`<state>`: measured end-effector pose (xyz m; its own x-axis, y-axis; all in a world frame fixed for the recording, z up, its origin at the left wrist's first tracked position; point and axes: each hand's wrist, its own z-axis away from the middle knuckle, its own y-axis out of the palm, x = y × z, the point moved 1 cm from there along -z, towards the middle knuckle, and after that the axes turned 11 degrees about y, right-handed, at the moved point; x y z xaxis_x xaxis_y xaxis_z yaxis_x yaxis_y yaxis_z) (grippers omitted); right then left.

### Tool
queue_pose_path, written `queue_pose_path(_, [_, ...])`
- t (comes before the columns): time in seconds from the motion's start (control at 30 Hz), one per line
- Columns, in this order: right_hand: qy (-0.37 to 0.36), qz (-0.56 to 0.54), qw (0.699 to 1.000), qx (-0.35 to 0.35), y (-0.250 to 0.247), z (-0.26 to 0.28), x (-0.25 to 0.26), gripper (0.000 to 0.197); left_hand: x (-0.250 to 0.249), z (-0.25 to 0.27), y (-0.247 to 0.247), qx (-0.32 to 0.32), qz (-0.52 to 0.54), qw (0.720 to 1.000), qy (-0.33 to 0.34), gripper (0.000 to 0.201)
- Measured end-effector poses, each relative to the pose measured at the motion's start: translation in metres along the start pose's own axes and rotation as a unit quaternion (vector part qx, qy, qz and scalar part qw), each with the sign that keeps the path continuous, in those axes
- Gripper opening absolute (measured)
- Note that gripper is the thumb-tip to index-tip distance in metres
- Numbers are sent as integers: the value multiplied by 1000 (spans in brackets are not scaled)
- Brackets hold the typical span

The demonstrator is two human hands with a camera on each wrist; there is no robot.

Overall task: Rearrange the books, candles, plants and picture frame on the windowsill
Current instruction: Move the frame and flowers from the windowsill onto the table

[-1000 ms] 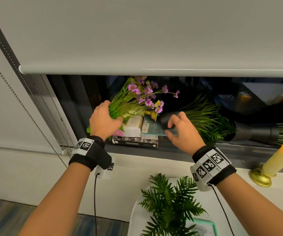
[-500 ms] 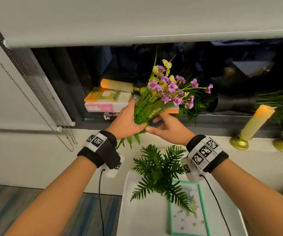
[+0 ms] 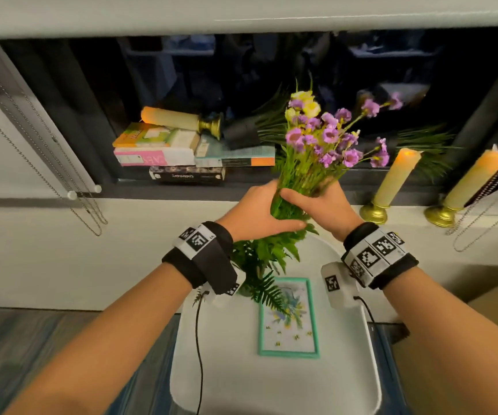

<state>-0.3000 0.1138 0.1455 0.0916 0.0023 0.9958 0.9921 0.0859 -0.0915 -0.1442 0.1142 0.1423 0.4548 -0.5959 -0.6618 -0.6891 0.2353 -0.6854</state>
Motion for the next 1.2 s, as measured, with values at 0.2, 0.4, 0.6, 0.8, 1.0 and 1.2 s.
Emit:
queue_pose_path(0.2, [78, 48, 994, -66, -37, 9, -32, 20, 22, 7, 16, 51, -57, 994, -82, 61])
queue_pose_path(0.4, [261, 194, 946, -13, -49, 14, -118, 25, 63, 24, -2, -10, -74, 986, -152, 22])
queue_pose_path(0.6, [375, 302, 876, 34, -25, 21, -191, 42, 84, 31, -11, -41, -97, 979, -177, 14])
queue_pose_path(0.8, [404, 372, 835, 36, -13, 19, -218, 53, 103, 35, -12, -36, -121, 972, -197, 16])
queue_pose_path(1.0, [414, 440, 794, 62, -15, 14, -227, 67, 120, 39, -26, -30, -165, 961, -222, 14])
queue_pose_path(1.2, [402, 529, 729, 163, -35, -22, -179, 80, 133, 33, -56, -46, -191, 956, -216, 17])
